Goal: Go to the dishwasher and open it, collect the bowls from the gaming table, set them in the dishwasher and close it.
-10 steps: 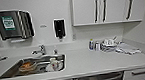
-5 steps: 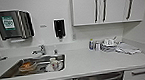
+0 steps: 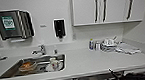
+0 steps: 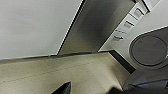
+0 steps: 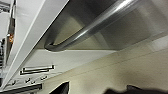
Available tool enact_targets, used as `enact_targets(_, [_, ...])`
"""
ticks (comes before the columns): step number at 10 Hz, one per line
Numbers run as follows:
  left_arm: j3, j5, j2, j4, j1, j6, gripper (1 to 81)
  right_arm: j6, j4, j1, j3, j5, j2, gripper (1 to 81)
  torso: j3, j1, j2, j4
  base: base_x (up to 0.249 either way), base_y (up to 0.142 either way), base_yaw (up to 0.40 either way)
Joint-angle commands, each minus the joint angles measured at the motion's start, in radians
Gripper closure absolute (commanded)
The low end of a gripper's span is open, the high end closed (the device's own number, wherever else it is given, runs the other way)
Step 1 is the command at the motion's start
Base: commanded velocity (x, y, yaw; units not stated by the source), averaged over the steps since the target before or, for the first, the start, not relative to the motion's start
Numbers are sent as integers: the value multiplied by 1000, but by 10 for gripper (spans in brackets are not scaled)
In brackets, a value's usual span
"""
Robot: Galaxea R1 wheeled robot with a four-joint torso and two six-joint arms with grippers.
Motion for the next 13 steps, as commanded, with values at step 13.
enact_targets(13, [-136, -10, 0, 22, -81, 0, 10, 228, -40, 250, -403, -250, 246, 10, -1, 1, 1, 0, 0, 0, 0])
